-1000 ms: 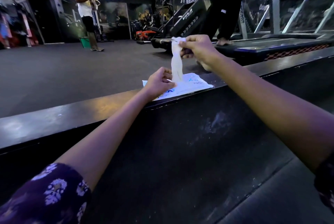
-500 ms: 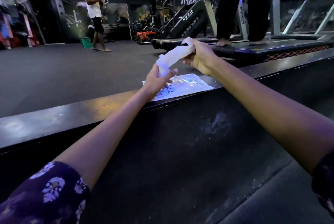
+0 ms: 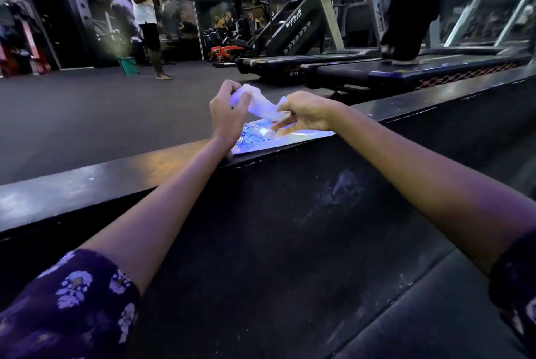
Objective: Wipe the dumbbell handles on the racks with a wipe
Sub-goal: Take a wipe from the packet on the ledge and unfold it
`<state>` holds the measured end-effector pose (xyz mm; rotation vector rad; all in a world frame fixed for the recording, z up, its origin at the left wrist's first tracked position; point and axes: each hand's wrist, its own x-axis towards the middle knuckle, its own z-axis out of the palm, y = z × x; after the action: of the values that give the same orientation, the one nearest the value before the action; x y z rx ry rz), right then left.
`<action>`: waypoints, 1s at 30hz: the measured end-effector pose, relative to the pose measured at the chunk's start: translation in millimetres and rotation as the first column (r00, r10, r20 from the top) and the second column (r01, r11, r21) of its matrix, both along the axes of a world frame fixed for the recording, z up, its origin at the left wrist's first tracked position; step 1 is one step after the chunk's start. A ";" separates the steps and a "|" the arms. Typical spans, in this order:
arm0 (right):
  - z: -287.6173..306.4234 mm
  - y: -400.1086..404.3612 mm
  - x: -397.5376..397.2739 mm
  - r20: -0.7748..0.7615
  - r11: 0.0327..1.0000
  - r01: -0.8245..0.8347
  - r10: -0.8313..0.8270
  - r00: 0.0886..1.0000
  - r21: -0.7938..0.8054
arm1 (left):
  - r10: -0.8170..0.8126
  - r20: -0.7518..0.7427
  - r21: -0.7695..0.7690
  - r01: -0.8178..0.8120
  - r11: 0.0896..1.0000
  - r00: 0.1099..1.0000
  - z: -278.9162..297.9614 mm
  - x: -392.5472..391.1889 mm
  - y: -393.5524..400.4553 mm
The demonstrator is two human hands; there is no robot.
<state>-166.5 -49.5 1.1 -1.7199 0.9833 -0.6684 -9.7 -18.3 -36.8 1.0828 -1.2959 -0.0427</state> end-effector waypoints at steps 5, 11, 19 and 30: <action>-3.4 7.2 -9.2 -0.161 0.969 -0.044 0.004 0.987 -0.241 | -0.006 -0.011 0.294 0.009 0.956 1.000 8.8 5.8 -3.2; -2.9 23.4 -31.7 0.083 0.931 0.195 -0.178 0.981 -0.309 | -0.105 -0.008 0.218 0.104 0.970 0.994 16.4 -20.8 15.1; -71.5 58.0 -149.6 0.371 0.862 0.496 -0.427 0.824 -0.108 | -0.645 0.117 0.680 0.412 0.606 0.755 -14.8 -128.7 34.9; -170.5 78.8 -260.1 0.212 0.755 0.645 -0.654 0.726 0.117 | -0.833 -0.139 0.757 0.600 0.259 0.535 -144.5 -249.9 -10.6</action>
<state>-426.6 29.3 -169.4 -1.1887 1.4241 -1.2746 -259.7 -29.0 -181.2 1.0373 -2.0782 -1.3146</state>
